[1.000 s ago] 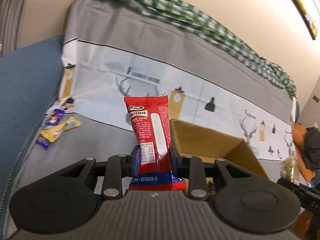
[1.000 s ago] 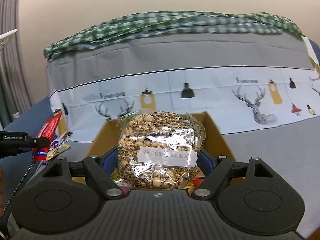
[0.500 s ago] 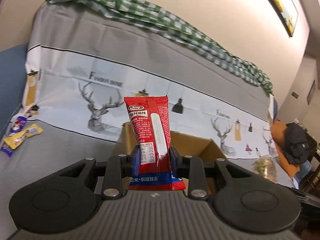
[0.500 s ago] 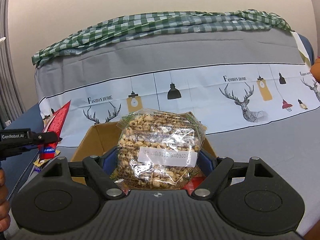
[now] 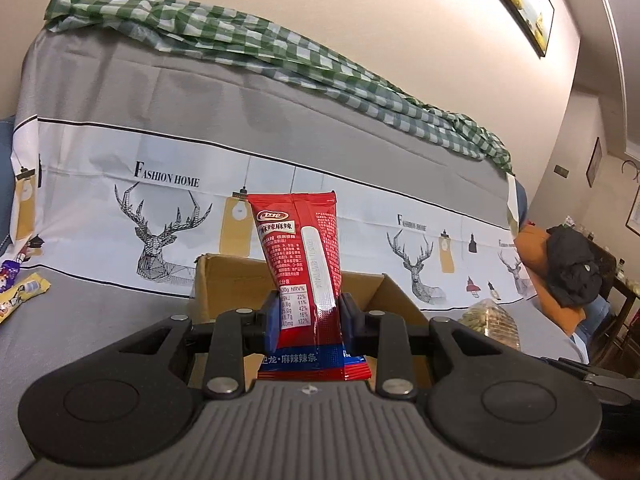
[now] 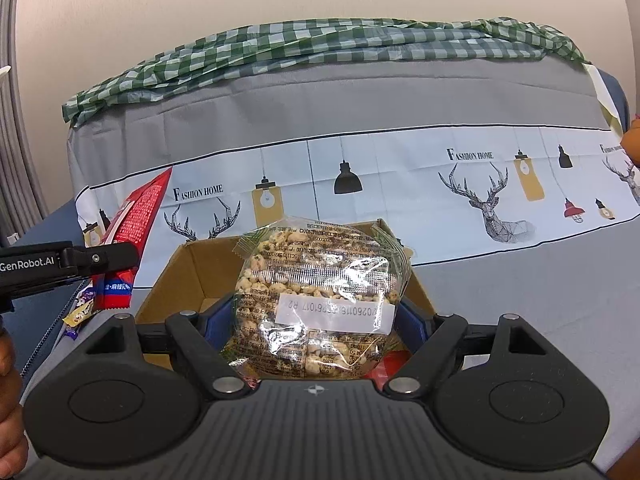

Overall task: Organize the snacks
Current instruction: 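Lift the strip pack with the left tool while the right tool carries the nut bag over the box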

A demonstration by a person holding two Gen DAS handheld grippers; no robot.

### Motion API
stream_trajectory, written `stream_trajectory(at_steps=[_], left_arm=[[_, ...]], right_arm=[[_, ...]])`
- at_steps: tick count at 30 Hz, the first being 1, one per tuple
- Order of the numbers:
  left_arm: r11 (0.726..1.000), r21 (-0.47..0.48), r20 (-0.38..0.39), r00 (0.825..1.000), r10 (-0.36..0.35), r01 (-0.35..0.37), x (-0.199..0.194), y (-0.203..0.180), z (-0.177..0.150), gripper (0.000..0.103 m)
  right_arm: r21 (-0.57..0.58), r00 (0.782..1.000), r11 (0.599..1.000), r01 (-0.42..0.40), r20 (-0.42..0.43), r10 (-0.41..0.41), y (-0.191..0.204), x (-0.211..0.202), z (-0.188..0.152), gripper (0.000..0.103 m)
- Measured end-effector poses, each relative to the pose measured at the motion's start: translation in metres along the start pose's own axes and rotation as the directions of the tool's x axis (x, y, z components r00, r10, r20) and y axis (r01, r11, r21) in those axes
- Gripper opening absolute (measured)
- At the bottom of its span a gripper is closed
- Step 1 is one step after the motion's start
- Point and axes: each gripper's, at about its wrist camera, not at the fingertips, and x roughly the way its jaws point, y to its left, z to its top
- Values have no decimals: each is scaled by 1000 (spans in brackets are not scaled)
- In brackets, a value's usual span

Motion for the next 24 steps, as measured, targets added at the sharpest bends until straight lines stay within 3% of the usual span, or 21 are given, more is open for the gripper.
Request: stream_trajectory(at_steps=[24], left_arm=[[998,29,-17,999,-47,47,5,-8,-1,33]], right_arm=[[-12,1000,1000,10,-10,-10,0,4,-1,82]])
